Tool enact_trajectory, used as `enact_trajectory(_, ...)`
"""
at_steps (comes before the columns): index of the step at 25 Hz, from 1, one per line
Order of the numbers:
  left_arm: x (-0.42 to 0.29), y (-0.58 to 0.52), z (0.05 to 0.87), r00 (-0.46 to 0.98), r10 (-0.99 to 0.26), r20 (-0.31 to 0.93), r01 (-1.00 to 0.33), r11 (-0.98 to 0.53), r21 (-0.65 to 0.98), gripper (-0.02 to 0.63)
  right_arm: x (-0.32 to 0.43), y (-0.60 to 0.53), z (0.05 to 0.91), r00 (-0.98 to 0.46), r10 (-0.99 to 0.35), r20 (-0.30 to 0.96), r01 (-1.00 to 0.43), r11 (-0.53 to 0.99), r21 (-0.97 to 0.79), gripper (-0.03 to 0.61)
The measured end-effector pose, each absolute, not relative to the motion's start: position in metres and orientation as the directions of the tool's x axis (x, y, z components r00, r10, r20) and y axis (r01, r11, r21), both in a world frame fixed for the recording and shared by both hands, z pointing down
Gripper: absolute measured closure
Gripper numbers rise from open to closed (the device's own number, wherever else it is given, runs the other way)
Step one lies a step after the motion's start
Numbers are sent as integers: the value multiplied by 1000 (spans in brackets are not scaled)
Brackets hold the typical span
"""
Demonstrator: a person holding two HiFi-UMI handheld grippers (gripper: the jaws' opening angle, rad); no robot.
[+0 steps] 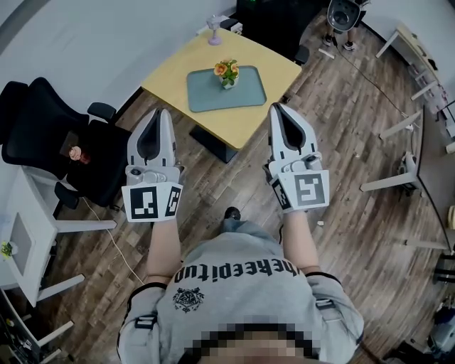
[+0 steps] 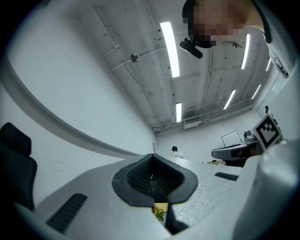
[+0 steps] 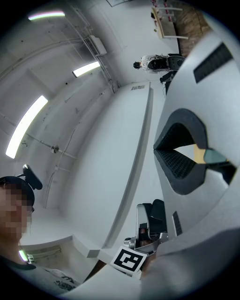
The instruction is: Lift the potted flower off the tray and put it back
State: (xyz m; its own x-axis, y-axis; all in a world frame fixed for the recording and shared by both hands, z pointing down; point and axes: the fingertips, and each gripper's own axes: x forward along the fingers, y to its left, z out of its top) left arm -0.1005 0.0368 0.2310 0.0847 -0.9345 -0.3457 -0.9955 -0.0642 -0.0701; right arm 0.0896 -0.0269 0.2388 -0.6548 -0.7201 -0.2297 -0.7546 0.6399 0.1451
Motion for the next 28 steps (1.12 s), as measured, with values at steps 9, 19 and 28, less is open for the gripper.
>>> enact_trajectory(9,-92,-25,240,85,-943,-321,-994,-59,-89,611,90,-95,246,-672,-707,-221,-739,661,133,577)
enact_trajectory(19,-104,-80,247,99,-947,-304,-993,-73,-94,611,72,-149,260,-672,-716,-190,-740,662,118,577)
enact_trajectory(28,-139,-155,251,168,-942,-290,-985,-146,-96,611,32,-220,278,-636,-762,-121,-771,629,96,575)
